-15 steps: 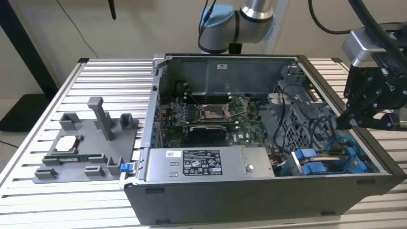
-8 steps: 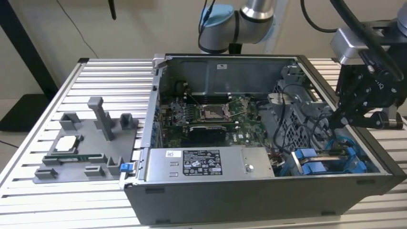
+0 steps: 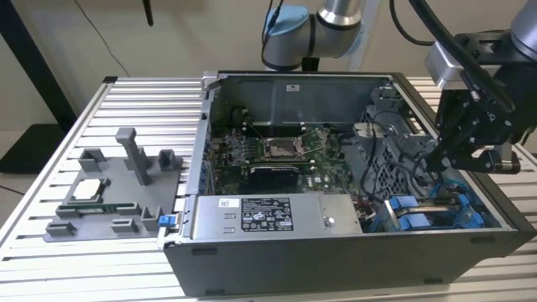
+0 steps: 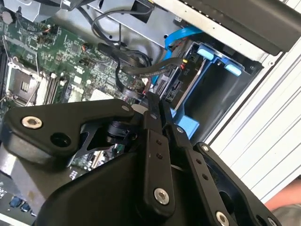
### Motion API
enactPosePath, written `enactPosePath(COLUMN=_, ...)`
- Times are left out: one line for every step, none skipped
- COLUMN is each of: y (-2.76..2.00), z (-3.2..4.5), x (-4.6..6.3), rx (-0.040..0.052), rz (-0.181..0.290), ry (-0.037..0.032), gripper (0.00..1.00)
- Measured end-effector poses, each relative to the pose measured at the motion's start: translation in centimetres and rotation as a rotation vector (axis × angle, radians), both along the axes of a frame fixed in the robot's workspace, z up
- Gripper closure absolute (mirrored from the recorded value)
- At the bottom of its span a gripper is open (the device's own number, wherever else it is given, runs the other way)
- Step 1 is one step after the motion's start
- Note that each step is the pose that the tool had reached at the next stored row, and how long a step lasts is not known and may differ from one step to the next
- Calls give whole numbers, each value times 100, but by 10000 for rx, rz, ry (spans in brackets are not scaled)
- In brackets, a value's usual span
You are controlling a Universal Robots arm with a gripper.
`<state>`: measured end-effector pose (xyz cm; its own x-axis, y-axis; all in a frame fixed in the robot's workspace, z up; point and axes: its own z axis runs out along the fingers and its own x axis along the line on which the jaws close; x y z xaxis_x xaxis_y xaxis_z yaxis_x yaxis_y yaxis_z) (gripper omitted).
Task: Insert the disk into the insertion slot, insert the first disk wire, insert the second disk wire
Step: 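Insert the second disk wire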
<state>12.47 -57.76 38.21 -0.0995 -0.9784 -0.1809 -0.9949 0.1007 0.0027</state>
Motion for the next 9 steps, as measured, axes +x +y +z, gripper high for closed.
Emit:
enactPosePath(y=0, z=-9, x=-11, rx=0, rz=0, ry=0, gripper=100)
enactPosePath(y=-1, z=-18, x=-21, rx=0, rz=0, ry=0, gripper=100)
enactPosePath(y=-1, z=-26, x=-29, rx=-2, rz=0, ry=0, gripper=100)
enactPosePath(y=-3, z=-34, x=-35, rx=-4, rz=0, ry=0, gripper=100)
enactPosePath(y=-6, z=-42, x=-41, rx=-1, rz=0, ry=0, gripper=100)
enactPosePath(y=-11, z=-47, x=-45, rx=-3, rz=0, ry=0, gripper=100)
enactPosePath(y=-19, z=-51, x=-47, rx=-4, rz=0, ry=0, gripper=100)
enactPosePath(y=-28, z=-58, x=-49, rx=-2, rz=2, ry=0, gripper=100)
enactPosePath(y=-38, z=-63, x=-51, rx=-1, rz=1, ry=0, gripper=100)
